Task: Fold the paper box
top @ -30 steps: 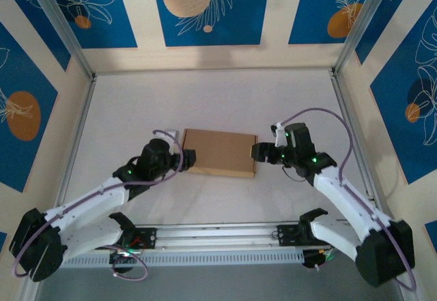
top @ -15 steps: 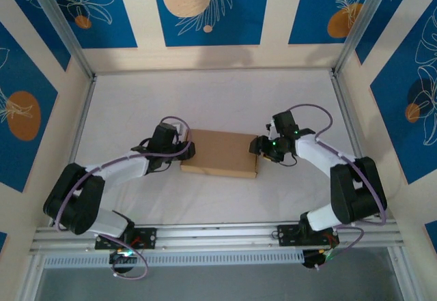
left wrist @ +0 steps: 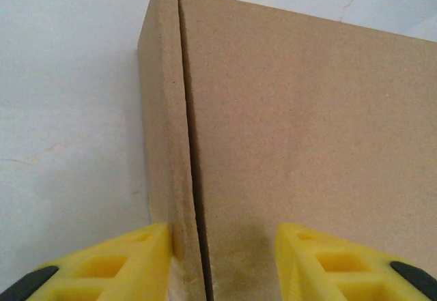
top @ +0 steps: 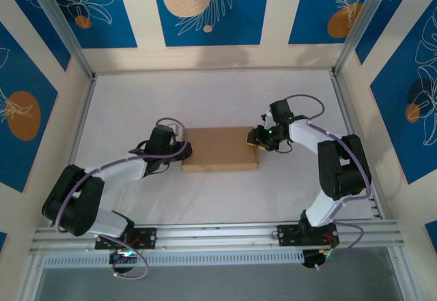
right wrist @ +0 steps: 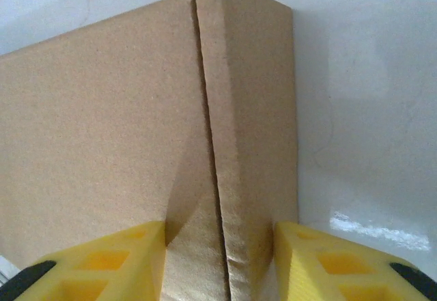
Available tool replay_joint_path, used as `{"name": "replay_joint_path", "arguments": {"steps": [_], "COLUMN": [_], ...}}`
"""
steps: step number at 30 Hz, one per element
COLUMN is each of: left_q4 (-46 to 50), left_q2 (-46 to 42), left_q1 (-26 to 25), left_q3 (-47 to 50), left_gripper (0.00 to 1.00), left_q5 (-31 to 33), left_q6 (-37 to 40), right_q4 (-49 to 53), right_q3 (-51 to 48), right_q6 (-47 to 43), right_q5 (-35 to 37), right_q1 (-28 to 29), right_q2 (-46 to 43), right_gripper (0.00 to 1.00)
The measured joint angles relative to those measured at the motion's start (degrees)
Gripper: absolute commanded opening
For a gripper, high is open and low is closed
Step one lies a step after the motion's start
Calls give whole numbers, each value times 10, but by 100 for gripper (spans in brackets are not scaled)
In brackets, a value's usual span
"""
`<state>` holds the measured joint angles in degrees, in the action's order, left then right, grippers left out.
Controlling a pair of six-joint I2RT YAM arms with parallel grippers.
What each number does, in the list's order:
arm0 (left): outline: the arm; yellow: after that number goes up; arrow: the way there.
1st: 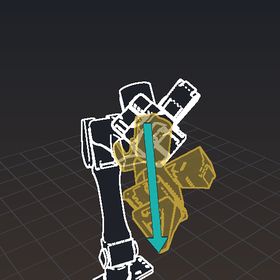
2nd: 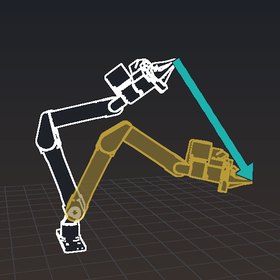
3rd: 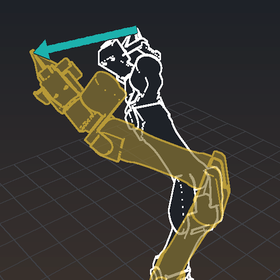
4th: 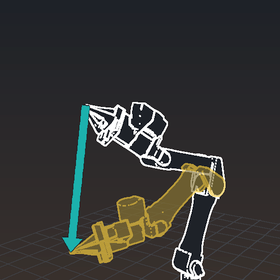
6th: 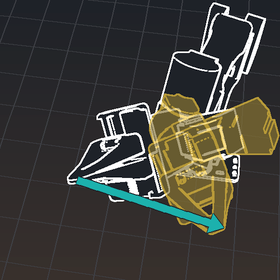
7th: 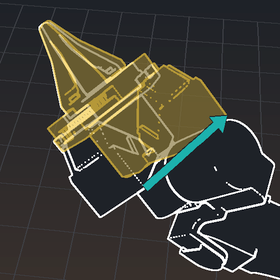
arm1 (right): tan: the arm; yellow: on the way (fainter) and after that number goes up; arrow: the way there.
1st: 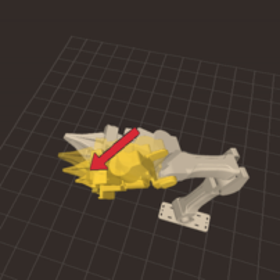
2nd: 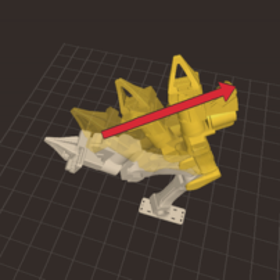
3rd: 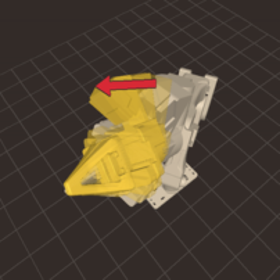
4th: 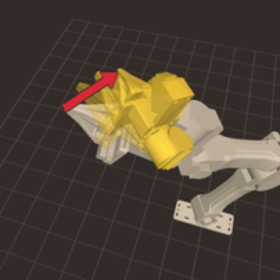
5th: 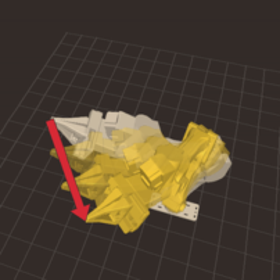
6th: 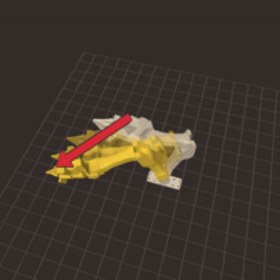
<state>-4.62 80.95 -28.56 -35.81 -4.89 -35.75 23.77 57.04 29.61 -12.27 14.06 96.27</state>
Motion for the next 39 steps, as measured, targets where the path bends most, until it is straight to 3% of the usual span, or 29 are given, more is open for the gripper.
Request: {"name": "replay_joint_path", "arguments": {"steps": [3,7,8,9,16,20,24,28,33,39], "left_q4": [3,47,61,76,150,119,27,-71,-182,-337], "left_q2": [-2,-26,-34,-42,-108,-181,-210,-172,-126,-39], "left_q1": [0,-1,-1,-1,0,5,24,99,188,229], "left_q3": [1,-7,-14,-25,-150,-141,-58,56,174,182], "left_gripper": [55,76,85,100,100,100,100,100,100,100], "left_q5": [0,16,23,32,107,176,268,296,273,229], "left_q6": [-2,12,16,23,115,209,298,345,348,338], "right_q4": [1,17,24,33,77,-3,-134,-229,-408,-535], "right_q3": [3,3,3,3,62,16,-101,-194,-374,-392], "right_q6": [-4,-9,-12,-14,-46,-88,-147,-191,-208,-210], "right_q5": [-2,12,21,32,125,200,240,281,310,300], "right_q1": [-1,1,1,2,-3,18,12,-15,-69,-129], "right_q2": [3,-7,-15,-32,-177,-321,-433,-403,-387,-256], "right_gripper": [52,80,90,100,99,99,99,99,99,99]}}
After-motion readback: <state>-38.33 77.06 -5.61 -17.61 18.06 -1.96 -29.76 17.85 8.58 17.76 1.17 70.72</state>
